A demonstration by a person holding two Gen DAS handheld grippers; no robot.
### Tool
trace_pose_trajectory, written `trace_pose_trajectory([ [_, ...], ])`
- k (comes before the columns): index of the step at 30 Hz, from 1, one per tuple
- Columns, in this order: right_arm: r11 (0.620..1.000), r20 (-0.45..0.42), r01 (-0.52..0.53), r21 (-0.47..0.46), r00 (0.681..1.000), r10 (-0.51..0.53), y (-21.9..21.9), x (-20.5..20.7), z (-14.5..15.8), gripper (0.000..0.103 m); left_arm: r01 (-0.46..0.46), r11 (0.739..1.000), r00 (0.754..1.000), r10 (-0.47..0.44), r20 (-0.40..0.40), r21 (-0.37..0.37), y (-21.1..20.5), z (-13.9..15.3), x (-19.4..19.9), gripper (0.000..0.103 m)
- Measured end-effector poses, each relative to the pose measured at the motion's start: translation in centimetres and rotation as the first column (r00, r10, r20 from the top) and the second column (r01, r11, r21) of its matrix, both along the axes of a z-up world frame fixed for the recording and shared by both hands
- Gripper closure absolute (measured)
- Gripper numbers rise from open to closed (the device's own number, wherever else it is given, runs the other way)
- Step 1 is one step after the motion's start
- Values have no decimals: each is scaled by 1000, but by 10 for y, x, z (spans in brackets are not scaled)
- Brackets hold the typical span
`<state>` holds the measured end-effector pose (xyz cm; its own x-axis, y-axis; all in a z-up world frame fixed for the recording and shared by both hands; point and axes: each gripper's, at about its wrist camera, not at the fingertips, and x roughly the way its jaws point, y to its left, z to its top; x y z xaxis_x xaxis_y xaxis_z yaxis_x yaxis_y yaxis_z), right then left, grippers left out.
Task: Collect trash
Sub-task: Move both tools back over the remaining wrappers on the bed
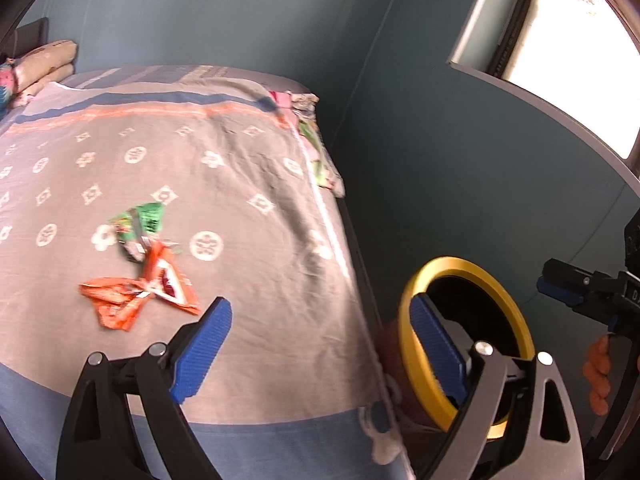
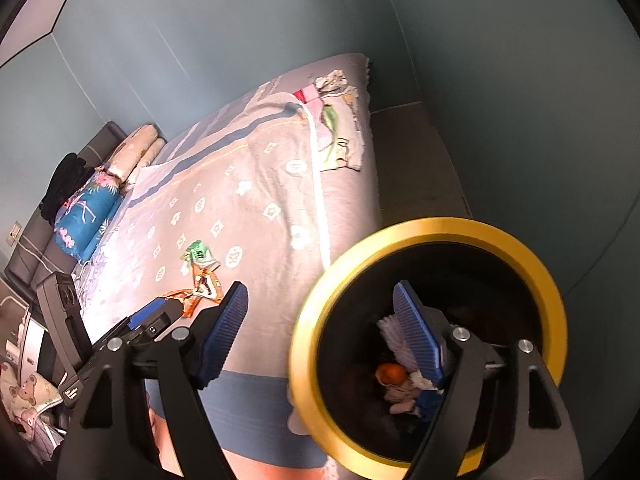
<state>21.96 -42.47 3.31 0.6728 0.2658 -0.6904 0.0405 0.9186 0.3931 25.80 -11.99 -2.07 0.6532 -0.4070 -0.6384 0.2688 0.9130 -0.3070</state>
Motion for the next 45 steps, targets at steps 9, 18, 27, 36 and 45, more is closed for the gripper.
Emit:
trace_pose_trajectory([
  [9,998,-3,-60,-3,998,60,47,30,11,25,-85,996,996,84,13,32,57,0,7,14],
  [18,991,-28,-135,-7,990,135,107,76,11,24,-168,984,986,168,-5,63,114,-14,16,14],
  [27,977,-91,-212,-6,973,210,171,128,-10,22,-212,975,976,215,-45,64,149,-39,31,14],
  [36,955,-175,-296,-3,941,290,228,181,-50,21,-239,970,965,241,-107,37,170,-71,54,14],
  [45,909,-272,-413,49,871,410,285,241,-93,21,-247,969,955,245,-165,6,185,-101,77,14],
])
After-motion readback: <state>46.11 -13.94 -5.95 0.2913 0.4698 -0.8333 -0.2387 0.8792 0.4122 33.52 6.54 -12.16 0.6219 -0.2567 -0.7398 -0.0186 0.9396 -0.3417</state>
